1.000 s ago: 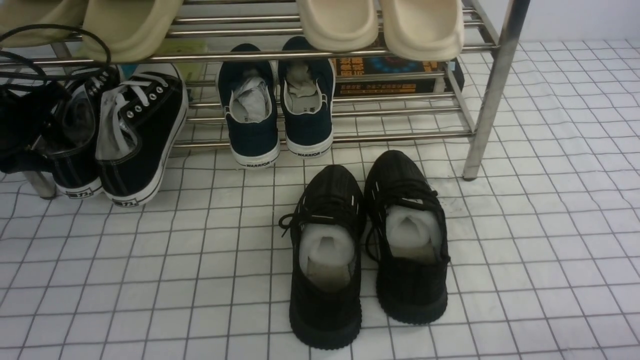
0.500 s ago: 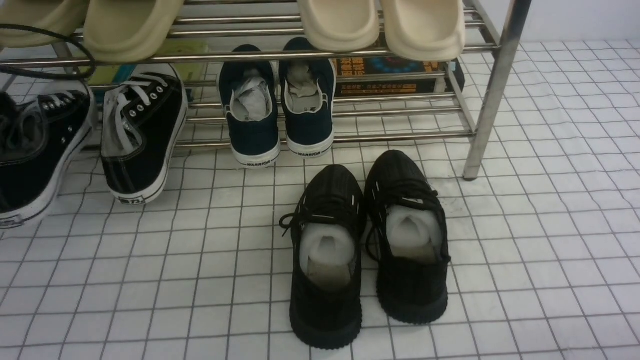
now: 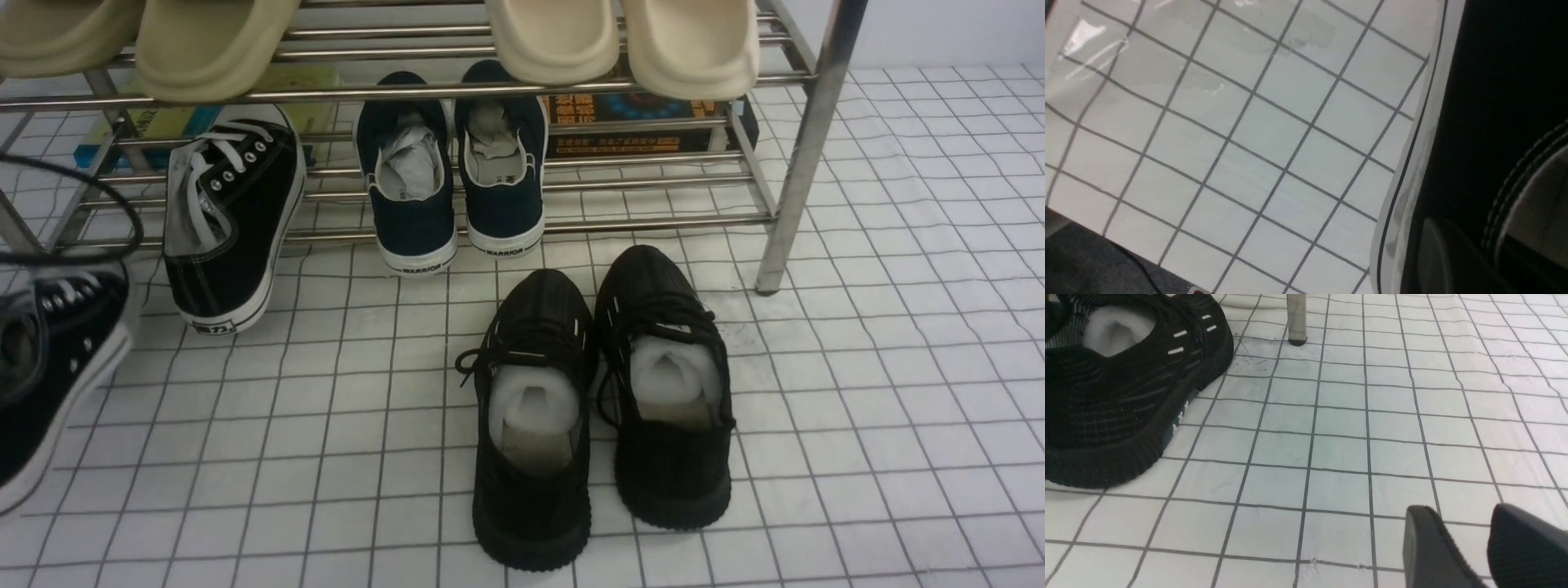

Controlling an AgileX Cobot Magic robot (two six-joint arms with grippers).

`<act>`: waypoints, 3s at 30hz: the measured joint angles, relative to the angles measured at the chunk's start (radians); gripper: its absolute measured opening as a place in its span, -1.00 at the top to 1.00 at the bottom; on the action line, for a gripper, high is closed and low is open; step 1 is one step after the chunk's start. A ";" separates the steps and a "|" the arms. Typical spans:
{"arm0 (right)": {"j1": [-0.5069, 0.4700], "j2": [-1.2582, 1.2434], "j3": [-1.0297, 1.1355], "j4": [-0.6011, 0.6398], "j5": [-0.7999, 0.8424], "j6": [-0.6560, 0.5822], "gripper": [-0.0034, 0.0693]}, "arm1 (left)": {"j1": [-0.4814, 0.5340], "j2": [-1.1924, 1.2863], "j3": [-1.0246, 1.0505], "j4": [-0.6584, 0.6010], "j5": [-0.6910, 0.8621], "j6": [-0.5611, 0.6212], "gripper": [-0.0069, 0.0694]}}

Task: Take the shoes off the shelf with your hand from the white checkered tablecloth.
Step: 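Set the held shoe down on the floor in front of the rack with the left gripper, then grasp the leftmost shoe on the bottom shelf of the shoe rack with the left gripper, then set the held shoe down on the floor in front of the rack with the left gripper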

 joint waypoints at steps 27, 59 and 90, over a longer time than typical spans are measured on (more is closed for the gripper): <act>0.000 0.000 0.000 0.000 0.000 0.000 0.25 | -0.017 0.069 -0.110 -0.084 -0.154 -0.014 0.22; 0.000 0.000 0.000 0.000 0.000 0.000 0.25 | -0.228 0.422 -0.208 -0.244 -0.547 -0.119 0.36; 0.000 0.000 0.000 0.000 0.000 0.000 0.25 | -0.438 0.187 0.122 0.078 -0.198 -0.324 0.76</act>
